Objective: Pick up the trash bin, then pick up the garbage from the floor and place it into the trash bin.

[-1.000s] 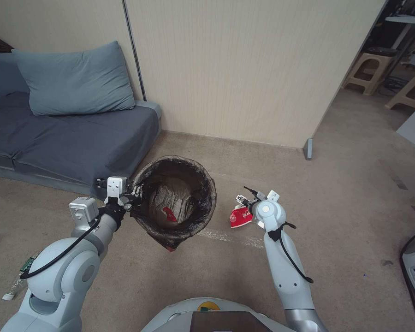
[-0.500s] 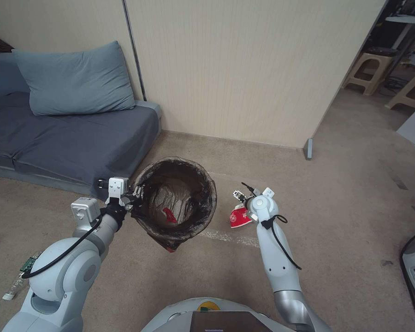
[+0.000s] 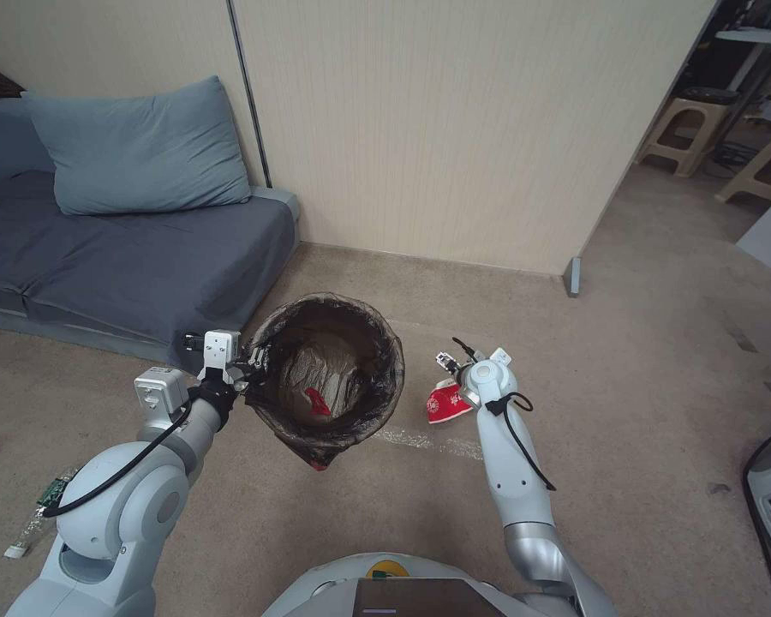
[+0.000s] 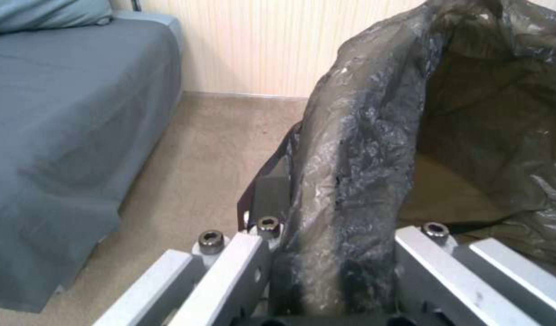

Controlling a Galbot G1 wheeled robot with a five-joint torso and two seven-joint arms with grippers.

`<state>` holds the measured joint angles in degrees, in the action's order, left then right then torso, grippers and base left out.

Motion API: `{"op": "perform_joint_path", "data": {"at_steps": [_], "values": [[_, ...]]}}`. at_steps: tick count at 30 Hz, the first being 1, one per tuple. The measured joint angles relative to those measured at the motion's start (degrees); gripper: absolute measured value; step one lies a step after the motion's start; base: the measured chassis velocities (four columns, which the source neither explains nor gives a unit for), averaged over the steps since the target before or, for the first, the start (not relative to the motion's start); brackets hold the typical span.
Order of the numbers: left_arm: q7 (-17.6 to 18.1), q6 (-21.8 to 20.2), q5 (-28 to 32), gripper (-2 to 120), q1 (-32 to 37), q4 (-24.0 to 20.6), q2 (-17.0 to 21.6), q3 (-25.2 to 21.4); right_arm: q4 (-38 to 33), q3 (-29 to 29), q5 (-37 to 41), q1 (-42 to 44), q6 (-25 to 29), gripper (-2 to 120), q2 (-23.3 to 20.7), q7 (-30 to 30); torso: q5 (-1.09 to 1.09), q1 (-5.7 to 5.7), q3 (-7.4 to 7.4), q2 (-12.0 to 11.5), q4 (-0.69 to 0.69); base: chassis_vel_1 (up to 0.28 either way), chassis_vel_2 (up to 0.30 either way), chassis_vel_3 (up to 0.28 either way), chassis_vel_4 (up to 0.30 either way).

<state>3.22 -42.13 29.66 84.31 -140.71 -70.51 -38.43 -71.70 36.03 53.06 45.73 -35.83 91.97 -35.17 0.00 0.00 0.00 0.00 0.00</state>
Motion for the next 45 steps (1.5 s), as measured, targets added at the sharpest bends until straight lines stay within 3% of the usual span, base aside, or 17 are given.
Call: {"op": "perform_joint_path", "data": {"at_steps": [27, 45], "values": [[-0.64, 0.00, -0.32, 5, -0.07, 0.44, 0.06, 0.49, 13.11, 2.37, -5.40, -1.29, 4.65, 100, 0.20, 3.82, 0.00, 0.00, -0.01, 0.01, 0.01, 0.000, 0.000, 0.000, 0.000], [-1.20, 0.00, -1.02, 5, 0.04, 0.57, -0.10, 0.31, 13.84, 2.15, -6.23, -0.81, 4.60, 100, 0.17, 4.58, -0.01, -0.01, -0.01, 0.01, 0.00, 0.000, 0.000, 0.000, 0.000]]}}
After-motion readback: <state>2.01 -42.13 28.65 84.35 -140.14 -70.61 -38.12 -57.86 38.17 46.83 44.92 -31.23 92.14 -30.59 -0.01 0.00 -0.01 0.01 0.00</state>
